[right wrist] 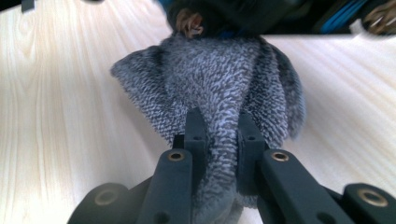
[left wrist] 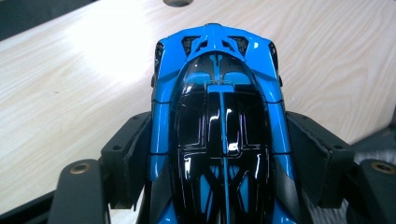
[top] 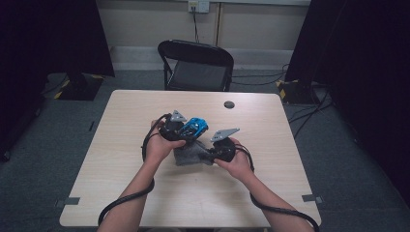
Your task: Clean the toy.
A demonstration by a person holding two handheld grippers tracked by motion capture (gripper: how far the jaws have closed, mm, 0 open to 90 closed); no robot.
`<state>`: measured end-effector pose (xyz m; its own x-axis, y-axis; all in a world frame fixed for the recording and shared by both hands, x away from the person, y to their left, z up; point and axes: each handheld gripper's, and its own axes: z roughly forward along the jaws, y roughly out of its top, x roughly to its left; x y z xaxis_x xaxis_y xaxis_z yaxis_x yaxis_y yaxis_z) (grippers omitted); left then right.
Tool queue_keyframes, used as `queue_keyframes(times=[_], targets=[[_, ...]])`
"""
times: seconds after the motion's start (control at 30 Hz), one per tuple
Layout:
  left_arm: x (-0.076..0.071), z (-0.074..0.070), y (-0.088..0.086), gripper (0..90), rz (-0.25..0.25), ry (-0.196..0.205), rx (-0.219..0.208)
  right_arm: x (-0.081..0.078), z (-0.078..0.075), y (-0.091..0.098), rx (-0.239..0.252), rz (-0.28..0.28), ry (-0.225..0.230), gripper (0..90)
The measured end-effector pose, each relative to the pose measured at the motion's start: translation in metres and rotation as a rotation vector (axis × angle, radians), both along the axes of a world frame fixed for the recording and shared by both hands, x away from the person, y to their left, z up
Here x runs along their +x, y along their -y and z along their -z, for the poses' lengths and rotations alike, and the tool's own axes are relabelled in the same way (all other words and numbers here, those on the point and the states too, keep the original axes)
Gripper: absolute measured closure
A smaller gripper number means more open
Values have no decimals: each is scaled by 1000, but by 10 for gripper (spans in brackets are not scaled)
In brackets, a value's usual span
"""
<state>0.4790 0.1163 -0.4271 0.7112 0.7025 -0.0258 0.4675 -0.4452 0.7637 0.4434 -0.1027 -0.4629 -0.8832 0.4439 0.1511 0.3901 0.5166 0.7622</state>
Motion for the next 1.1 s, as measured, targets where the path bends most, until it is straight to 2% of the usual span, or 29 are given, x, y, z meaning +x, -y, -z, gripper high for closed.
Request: queue_keyframes(times=[0.1,0.27,0.47,0.57,0.67,0.83,1.1], targets=[[-1,-5,-2,281,0,4,1,2,2,6,-21,12,-2,794],[-3,-13,-7,281,9,22,16,12,-2,25,-57,77,12,794],[-7,-13,-14,281,1,11,8,24,-8,51,-63,166,24,794],[-9,-13,-17,281,1,15,25,28,-12,60,-59,195,28,794],[-10,-13,-20,281,-5,8,6,32,-15,65,-59,213,35,794],[-13,-15,-24,281,-4,13,25,37,-19,69,-58,241,39,794],[-15,-13,-26,281,12,9,27,41,-21,76,-65,289,47,793]])
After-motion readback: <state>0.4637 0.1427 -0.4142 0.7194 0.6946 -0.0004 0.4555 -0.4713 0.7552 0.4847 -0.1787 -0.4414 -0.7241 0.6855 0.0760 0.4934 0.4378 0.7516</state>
